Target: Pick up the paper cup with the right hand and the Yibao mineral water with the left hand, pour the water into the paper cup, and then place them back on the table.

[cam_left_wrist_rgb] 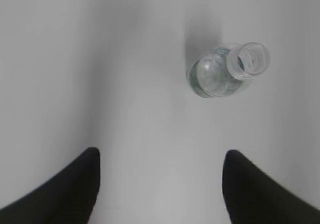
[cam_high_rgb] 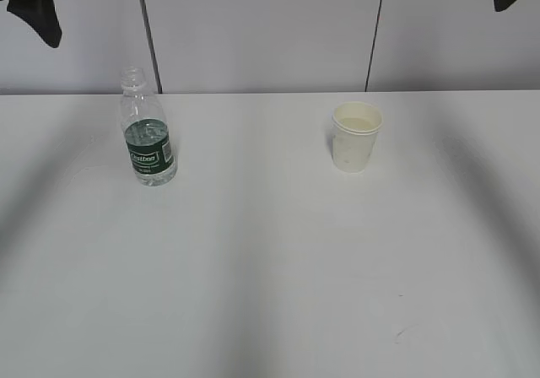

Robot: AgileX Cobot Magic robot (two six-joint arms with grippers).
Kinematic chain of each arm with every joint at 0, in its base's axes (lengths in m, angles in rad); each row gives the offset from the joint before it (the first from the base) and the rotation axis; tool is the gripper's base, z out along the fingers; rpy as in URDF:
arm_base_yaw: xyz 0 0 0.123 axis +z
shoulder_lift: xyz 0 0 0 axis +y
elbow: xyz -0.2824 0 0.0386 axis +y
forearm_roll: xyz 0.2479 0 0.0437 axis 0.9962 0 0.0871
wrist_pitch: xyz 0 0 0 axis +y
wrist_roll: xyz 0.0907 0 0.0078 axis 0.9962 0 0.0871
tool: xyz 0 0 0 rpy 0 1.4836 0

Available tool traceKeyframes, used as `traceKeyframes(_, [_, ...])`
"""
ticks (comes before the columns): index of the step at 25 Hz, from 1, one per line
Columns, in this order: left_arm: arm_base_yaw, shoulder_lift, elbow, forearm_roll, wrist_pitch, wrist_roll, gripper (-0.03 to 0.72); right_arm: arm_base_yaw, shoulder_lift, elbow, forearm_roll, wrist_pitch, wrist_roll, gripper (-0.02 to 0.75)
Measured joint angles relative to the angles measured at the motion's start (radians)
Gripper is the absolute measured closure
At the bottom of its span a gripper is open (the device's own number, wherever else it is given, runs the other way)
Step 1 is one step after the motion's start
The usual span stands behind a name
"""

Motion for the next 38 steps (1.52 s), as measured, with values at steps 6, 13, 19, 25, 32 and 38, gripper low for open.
traceKeyframes(6, [0.036, -0.004, 0.000, -0.082, 0.002, 0.051, 0.219, 0.002, -0.005, 0.031, 0.017, 0.002, -0.027, 0.152])
traceKeyframes(13, [0.048, -0.172, 0.164, -0.051, 0.001, 0.074, 0.219, 0.002, -0.166, 0.267, 0.019, 0.002, -0.029, 0.152])
traceKeyframes(19, [0.048, -0.383, 0.407, -0.045, 0.004, 0.081, 0.219, 0.002, -0.376, 0.518, 0.022, 0.002, -0.029, 0.152])
traceKeyframes(25, [0.048, -0.583, 0.598, -0.044, 0.005, 0.081, 0.219, 0.002, -0.581, 0.701, 0.022, 0.002, -0.029, 0.152])
traceKeyframes(32, [0.048, -0.832, 0.760, -0.014, 0.007, 0.081, 0.219, 0.002, -0.825, 0.870, 0.022, 0.002, -0.030, 0.152])
traceKeyframes(38, [0.048, -1.062, 0.871, -0.005, 0.013, 0.081, 0.219, 0.002, -1.069, 0.981, 0.005, 0.006, -0.030, 0.152])
